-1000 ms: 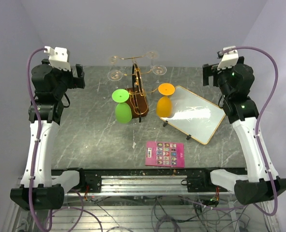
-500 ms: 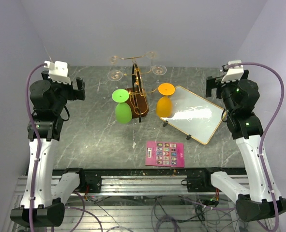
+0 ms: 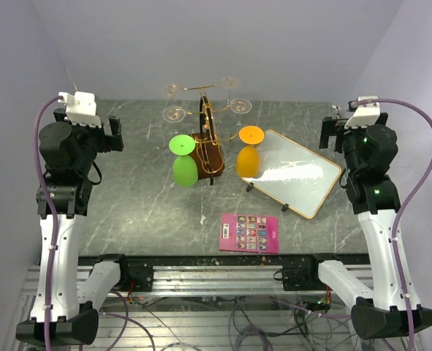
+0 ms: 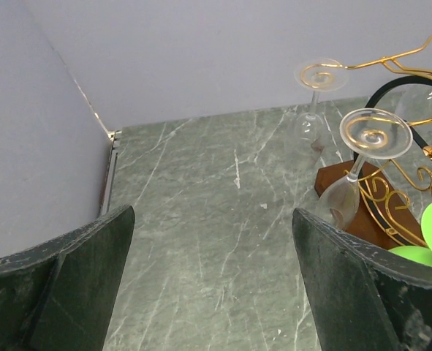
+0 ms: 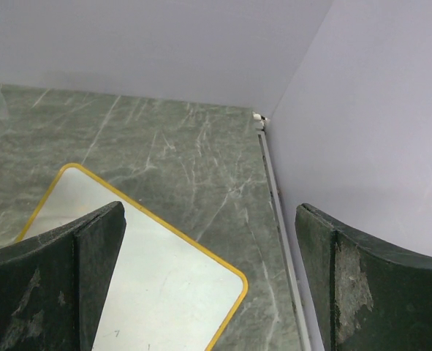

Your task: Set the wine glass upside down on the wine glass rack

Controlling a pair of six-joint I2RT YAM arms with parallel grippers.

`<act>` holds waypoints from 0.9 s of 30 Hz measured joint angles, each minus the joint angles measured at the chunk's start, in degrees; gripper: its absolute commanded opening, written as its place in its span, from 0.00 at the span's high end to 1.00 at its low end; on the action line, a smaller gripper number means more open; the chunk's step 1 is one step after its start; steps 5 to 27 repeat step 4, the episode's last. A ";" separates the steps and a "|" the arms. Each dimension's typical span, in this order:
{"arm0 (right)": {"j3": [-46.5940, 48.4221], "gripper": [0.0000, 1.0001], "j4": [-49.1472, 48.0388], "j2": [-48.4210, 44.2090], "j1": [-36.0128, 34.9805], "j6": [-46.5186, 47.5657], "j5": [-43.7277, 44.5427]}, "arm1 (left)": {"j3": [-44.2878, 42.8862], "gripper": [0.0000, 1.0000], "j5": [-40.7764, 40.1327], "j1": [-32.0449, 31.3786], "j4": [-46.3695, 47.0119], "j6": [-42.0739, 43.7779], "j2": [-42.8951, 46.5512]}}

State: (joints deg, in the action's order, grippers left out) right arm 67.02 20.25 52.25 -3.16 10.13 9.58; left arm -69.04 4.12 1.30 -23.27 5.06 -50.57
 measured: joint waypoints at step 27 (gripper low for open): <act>0.00 0.00 -0.04 0.35 0.26 -0.66 0.87 | 0.00 0.00 -0.59 0.00 -0.66 -0.15 -0.02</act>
